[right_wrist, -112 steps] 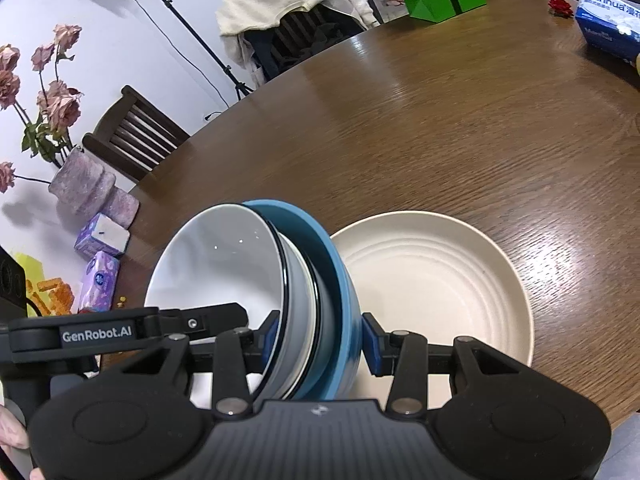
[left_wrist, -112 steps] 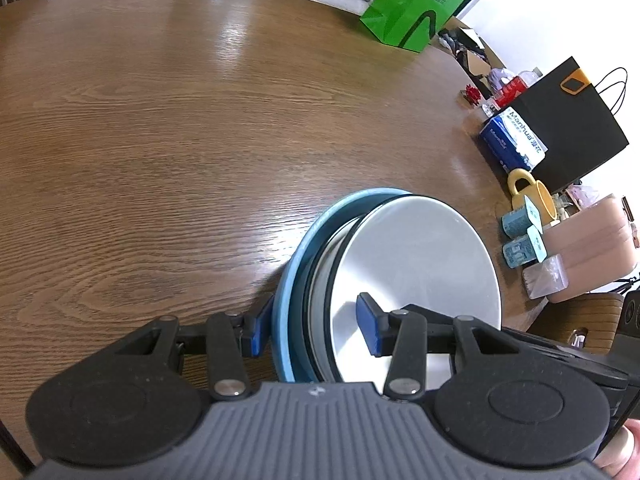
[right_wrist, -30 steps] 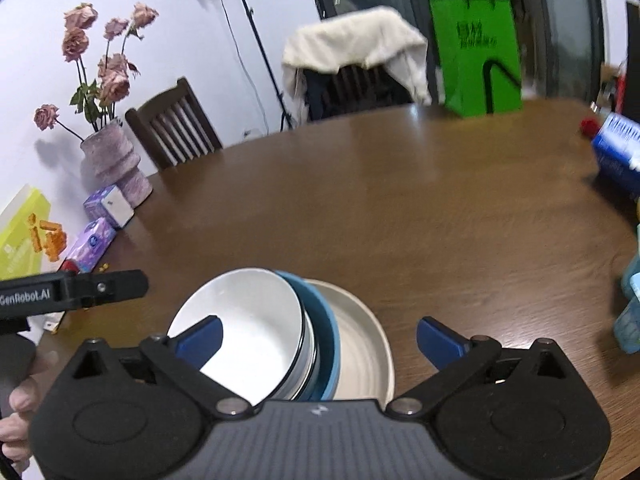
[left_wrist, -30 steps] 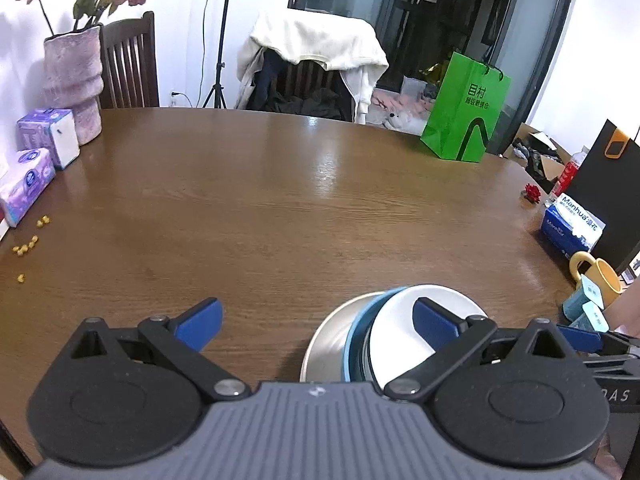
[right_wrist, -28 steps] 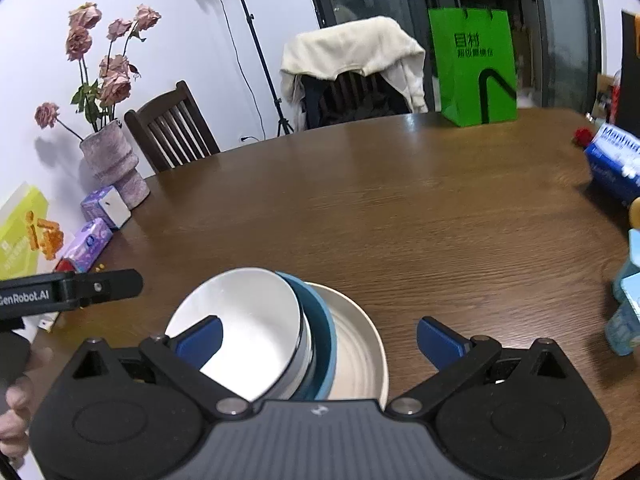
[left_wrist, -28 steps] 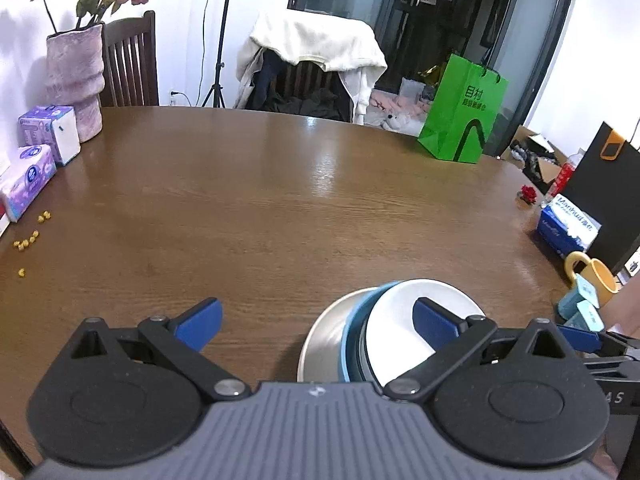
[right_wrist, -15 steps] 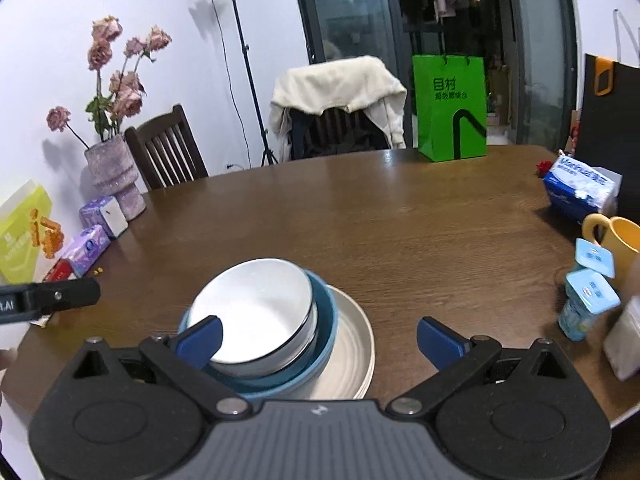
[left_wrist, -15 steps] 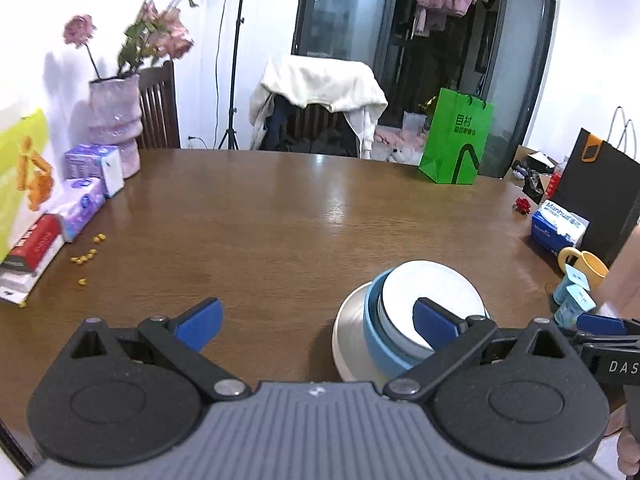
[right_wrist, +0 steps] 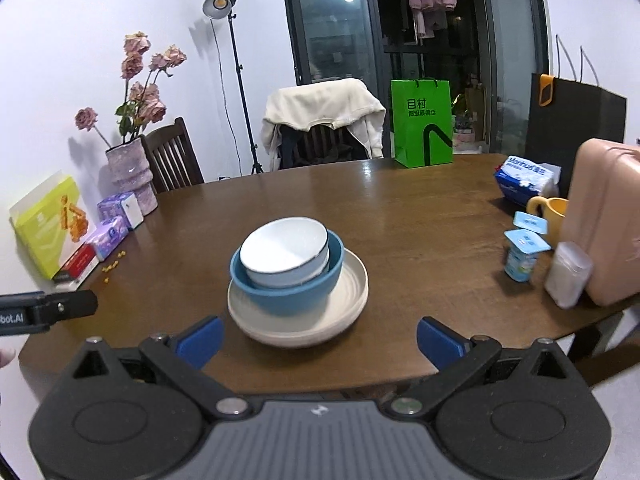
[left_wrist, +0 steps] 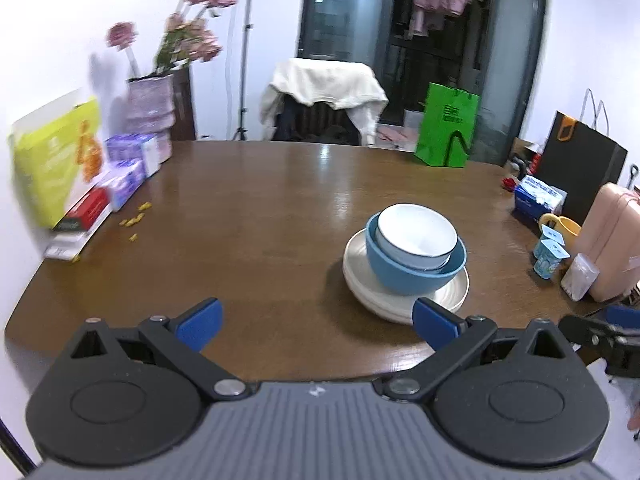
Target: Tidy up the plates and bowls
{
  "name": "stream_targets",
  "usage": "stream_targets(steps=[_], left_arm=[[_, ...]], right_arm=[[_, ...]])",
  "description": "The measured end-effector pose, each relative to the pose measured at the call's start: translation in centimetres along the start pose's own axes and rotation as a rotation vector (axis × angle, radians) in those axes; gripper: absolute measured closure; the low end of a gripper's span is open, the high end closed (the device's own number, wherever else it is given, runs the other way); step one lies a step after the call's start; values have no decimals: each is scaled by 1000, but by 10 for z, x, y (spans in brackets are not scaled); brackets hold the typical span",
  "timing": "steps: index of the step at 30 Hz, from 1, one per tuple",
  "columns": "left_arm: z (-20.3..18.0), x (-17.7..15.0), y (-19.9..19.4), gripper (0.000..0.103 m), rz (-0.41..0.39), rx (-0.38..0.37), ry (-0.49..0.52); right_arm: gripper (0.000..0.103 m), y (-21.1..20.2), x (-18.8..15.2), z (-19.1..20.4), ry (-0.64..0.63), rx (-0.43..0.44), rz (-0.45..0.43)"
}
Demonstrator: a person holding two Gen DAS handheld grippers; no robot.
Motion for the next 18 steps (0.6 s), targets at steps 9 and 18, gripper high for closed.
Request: stream_targets(steps=[9, 18], left_arm=[[-15, -29, -69, 0, -46, 46, -49], [-42, -60, -119, 0, -54, 63, -48]], right_arm=[[0, -59, -21, -3, -52, 32, -30], [0, -106, -40, -18, -52, 85, -32]])
Point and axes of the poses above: each gripper's, at about its wrist camera, not at the fingertips, and y roughly the way its jaws point, z to its left, x to its top, the point moved 8 cm from there along y, roughly the way its jaws point, and after that the axes turned 7 degrees about x, right-handed, at the moved point
